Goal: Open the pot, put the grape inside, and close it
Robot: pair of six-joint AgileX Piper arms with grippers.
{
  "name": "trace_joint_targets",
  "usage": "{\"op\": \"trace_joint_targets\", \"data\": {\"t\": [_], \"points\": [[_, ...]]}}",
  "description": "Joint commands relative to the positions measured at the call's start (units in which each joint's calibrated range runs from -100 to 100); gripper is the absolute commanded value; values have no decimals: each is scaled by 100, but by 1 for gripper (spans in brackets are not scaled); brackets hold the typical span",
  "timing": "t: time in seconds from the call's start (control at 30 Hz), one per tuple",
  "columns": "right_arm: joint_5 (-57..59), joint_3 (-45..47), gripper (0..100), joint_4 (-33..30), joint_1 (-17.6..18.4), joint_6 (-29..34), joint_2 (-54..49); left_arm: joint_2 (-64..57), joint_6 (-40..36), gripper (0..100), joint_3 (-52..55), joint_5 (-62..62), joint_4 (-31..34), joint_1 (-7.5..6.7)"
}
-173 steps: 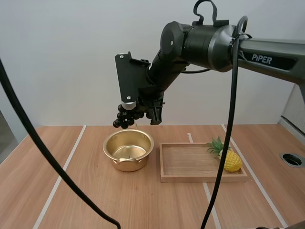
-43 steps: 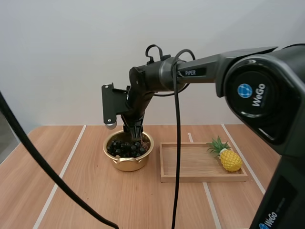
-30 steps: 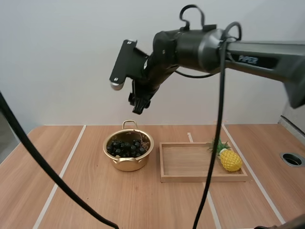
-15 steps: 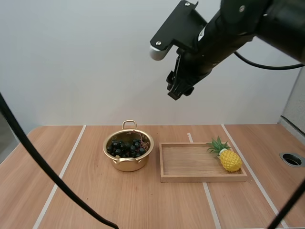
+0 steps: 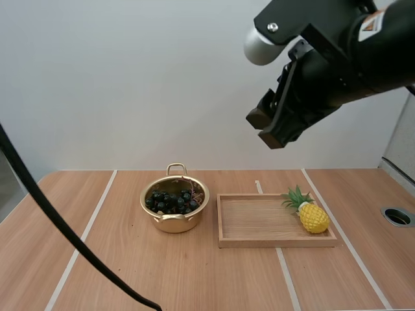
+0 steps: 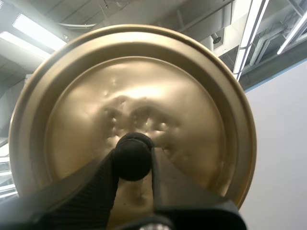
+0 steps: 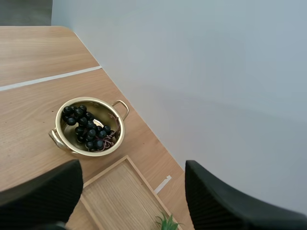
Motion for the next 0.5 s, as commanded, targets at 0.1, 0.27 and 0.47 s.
{"op": "trace_joint_targets", "data": {"t": [0.1, 0.27, 0.47], "points": [[27, 607, 100, -264, -25, 49, -1008, -26, -13, 0, -20, -155, 29, -32], [27, 1216, 100, -194, -25, 137, -1687, -26, -13, 0, -20, -134, 31, -32], [27, 1793, 100, -142, -25, 198, -2190, -26, -23, 0, -20, -117, 17, -32]]}}
